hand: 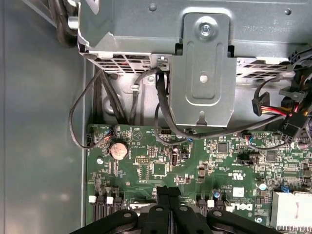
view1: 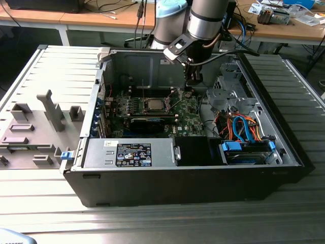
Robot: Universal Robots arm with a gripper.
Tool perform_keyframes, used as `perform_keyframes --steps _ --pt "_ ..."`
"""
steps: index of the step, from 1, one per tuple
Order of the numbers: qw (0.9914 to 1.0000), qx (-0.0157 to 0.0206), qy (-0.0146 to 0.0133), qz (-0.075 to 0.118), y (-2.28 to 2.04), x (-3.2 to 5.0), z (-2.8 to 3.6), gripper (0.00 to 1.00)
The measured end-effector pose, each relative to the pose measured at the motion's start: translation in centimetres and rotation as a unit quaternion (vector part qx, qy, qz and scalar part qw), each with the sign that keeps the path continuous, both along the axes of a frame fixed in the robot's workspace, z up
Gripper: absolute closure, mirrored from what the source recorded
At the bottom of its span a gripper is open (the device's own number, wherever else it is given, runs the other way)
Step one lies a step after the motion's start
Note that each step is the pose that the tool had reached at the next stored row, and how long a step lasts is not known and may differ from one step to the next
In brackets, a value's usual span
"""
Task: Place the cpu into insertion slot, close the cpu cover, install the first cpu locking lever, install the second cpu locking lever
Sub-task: 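Close the cpu cover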
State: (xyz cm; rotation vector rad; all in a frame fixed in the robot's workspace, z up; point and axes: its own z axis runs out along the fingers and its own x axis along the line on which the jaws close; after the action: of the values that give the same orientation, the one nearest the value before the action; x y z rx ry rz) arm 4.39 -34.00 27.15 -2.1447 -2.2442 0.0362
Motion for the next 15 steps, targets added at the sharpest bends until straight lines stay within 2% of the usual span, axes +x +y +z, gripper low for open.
perform_keyframes --steps 6,11,15 --pt "1.00000 0.0007 0.0017 0.000 0.00 0.48 -0.05 0.89" --pt "0.99998 0.0014 0.0053 0.000 0.05 0.55 -0.67 0.89" --pt "0.99996 0.0023 0.0056 0.006 0.34 0.60 -1.10 0.89"
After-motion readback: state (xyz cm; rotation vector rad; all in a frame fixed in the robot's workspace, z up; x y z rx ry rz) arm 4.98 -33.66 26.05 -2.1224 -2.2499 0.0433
